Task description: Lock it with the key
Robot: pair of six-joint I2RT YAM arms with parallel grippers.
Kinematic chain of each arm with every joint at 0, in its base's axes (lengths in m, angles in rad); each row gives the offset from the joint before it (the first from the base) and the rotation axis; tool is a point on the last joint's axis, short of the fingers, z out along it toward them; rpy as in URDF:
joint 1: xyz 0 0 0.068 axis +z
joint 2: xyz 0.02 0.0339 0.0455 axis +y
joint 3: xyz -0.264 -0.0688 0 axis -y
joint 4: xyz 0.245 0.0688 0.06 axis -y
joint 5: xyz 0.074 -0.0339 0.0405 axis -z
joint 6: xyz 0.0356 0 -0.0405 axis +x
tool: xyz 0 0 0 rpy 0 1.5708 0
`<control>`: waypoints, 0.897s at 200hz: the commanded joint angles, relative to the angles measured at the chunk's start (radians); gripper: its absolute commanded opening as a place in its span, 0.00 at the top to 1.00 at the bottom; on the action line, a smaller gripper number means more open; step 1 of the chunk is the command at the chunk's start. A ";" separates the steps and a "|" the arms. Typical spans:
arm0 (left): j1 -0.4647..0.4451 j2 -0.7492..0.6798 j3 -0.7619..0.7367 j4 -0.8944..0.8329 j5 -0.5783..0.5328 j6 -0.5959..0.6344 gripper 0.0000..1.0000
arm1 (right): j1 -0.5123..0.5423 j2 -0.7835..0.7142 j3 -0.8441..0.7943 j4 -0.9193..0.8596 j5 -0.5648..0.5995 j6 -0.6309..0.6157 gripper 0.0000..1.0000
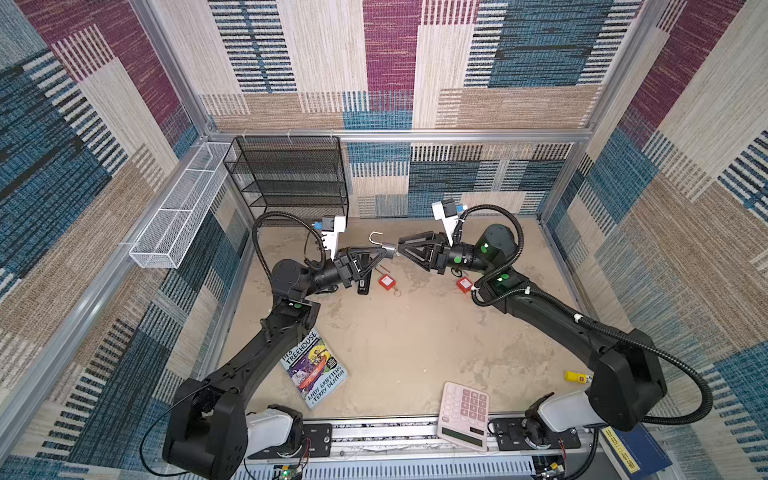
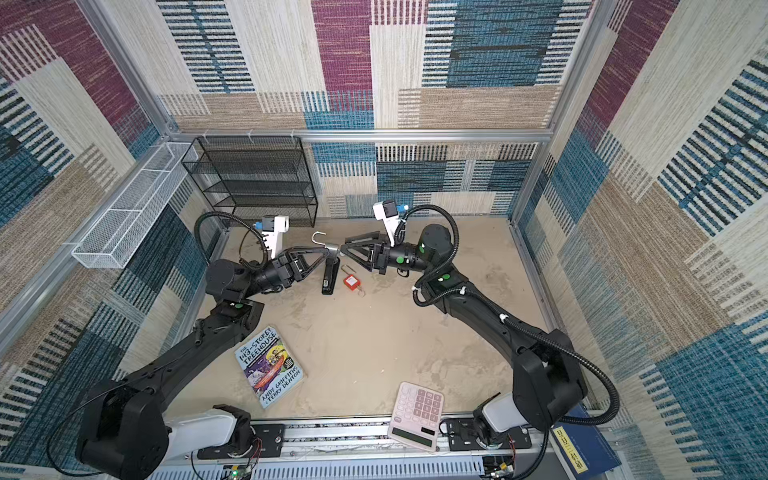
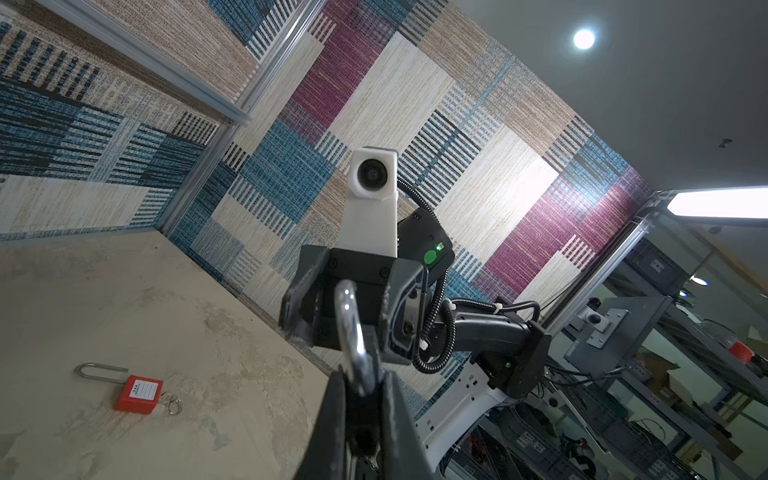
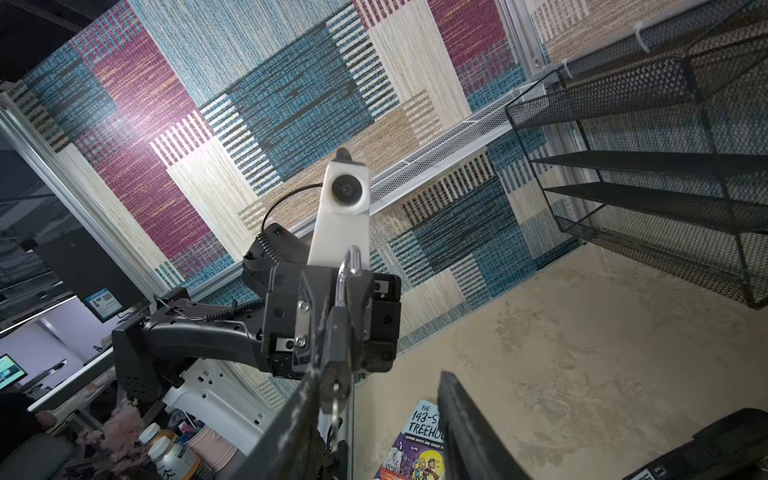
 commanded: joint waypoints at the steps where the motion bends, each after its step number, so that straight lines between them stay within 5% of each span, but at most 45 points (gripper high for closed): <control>1: -0.001 -0.005 0.008 0.009 -0.005 0.022 1.00 | 0.003 0.006 0.012 0.054 -0.042 0.047 0.54; 179: -0.010 0.005 0.013 -0.031 -0.010 0.048 1.00 | 0.039 0.049 0.047 0.037 -0.083 0.058 0.77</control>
